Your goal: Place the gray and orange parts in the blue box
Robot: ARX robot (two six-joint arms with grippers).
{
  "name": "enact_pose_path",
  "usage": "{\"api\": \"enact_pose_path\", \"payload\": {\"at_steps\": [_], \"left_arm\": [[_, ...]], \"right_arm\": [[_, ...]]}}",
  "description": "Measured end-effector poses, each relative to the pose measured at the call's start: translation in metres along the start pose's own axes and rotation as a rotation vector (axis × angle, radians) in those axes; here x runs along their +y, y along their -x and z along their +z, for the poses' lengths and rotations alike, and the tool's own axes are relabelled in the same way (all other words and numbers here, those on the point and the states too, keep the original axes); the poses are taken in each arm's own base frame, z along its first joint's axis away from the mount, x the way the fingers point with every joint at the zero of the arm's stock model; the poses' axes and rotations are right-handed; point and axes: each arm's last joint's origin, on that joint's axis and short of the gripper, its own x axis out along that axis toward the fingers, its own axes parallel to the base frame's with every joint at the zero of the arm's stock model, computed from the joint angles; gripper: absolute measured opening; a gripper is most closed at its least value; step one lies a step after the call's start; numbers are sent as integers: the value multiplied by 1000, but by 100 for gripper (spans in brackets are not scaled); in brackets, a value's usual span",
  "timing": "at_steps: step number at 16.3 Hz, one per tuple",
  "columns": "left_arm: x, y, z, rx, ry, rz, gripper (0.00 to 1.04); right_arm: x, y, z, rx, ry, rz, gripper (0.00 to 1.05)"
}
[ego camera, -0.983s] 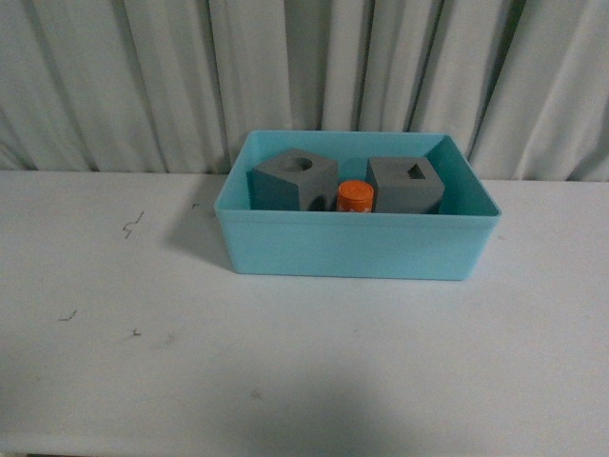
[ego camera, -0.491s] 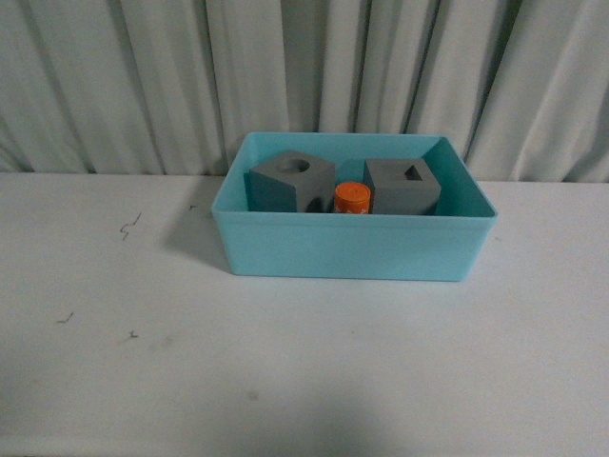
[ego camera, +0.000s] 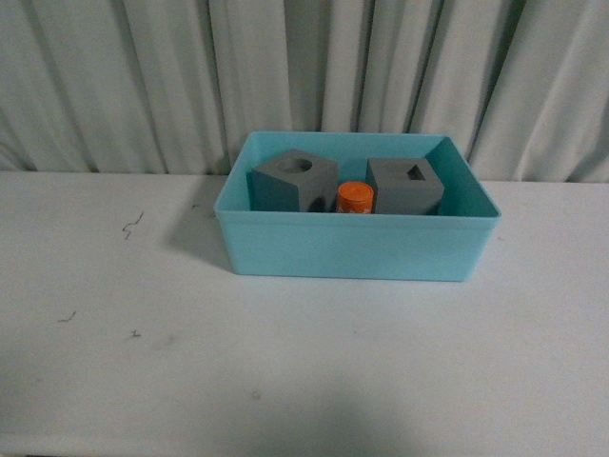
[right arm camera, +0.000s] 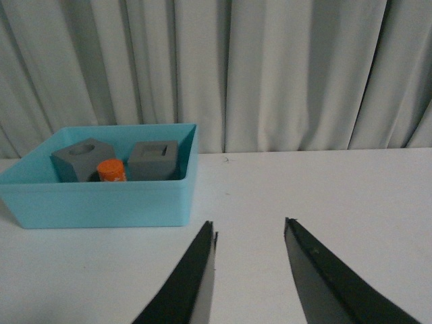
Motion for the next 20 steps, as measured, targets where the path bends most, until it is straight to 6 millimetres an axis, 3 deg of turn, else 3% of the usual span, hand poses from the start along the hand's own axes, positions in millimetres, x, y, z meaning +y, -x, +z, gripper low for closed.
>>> {"api": "enact_pose_path", "payload": {"at_steps": [1,2,5,20], "left_arm": [[0,0,0,0,0,0,98],[0,0,0,0,0,0,98],[0,0,0,0,0,0,98],[0,0,0,0,0,0,98]], "right_arm": [[0,0,0,0,0,0,43],[0,0,0,0,0,0,62],[0,0,0,0,0,0,96],[0,0,0,0,0,0,98]]}}
